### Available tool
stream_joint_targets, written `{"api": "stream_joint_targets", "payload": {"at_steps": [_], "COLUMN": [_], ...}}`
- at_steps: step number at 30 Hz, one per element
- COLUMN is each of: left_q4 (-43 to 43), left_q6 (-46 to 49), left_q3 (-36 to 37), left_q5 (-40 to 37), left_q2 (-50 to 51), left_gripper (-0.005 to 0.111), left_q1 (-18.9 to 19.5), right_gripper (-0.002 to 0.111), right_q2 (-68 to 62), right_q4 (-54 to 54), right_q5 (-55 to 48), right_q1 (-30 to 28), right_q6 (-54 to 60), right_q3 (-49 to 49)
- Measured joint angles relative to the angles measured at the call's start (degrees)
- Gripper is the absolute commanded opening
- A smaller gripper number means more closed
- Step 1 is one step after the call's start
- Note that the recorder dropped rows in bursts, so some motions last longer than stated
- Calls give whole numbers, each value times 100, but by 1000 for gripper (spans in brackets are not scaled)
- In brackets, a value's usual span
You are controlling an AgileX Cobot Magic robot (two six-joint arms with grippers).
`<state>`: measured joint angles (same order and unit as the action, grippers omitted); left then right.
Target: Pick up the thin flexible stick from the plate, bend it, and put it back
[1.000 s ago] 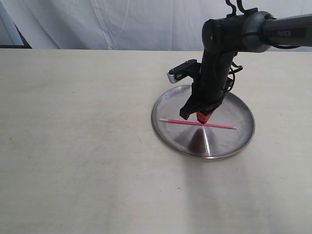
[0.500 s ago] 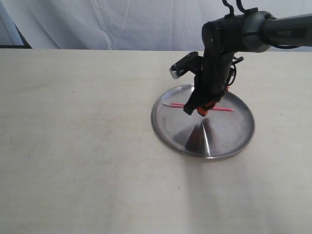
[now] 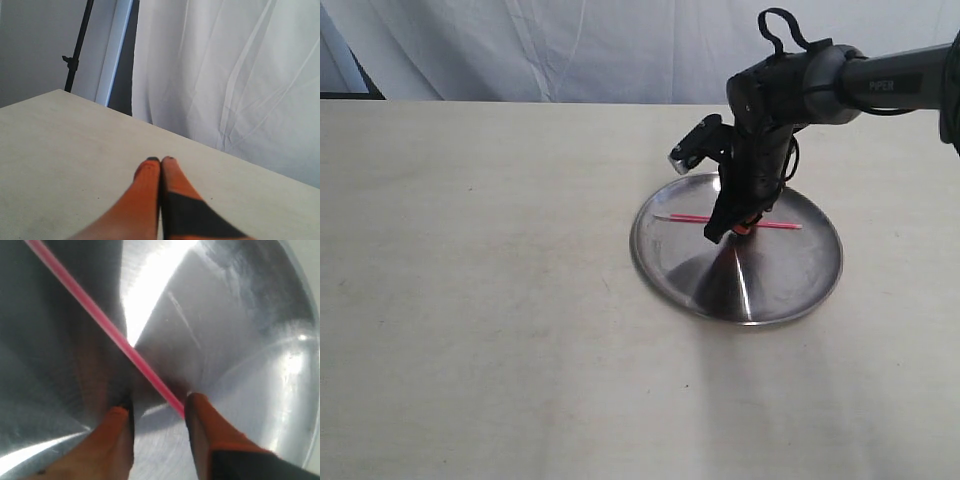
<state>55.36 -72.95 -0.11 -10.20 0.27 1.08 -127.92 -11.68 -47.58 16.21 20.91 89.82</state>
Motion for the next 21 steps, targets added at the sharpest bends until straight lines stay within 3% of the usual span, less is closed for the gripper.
{"api": "stream_joint_targets", "payload": {"at_steps": [9,11,15,21], "left_q4": [0,0,0,0], "left_q6": [0,0,0,0], "left_q3": [0,0,0,0], "left_q5": [0,0,0,0], "left_q2": [0,0,0,0], "left_gripper": [0,0,0,0], "left_q1": [0,0,0,0], "right_gripper": [33,26,0,-1], "right_q2": [-108,-120,-167,-219], "right_q4": [-58,-58,59,132], "right_q5": [-15,-38,-230,-388], "right_q1": [0,0,10,10], "right_q6": [0,-11,-11,-11], "right_q3": [32,46,82,121]}}
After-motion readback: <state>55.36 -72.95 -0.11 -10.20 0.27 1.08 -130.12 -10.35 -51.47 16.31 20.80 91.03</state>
